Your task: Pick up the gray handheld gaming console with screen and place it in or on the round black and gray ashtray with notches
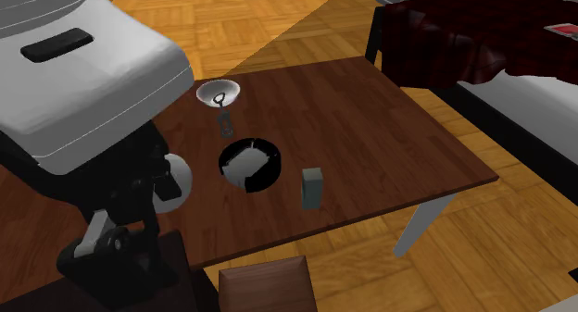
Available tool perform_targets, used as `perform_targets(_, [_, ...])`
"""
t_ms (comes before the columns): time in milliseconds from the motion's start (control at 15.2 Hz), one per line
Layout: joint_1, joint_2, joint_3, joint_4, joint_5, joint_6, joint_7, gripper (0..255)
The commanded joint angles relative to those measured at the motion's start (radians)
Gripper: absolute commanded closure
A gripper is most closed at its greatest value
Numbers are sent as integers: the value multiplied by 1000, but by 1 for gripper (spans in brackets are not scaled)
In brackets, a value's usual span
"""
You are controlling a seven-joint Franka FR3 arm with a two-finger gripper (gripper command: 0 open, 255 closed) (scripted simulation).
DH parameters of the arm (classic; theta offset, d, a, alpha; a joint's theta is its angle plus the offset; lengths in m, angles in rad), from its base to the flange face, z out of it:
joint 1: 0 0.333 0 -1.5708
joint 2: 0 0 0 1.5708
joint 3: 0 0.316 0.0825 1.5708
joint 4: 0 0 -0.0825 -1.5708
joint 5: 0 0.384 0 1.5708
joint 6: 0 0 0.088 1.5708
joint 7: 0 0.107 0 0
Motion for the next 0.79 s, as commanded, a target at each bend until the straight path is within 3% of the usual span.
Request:
perform_targets(0, [0,0,0,0,0,0,0,0])
perform_targets(726, [59,337,65,8,56,290,74,0])
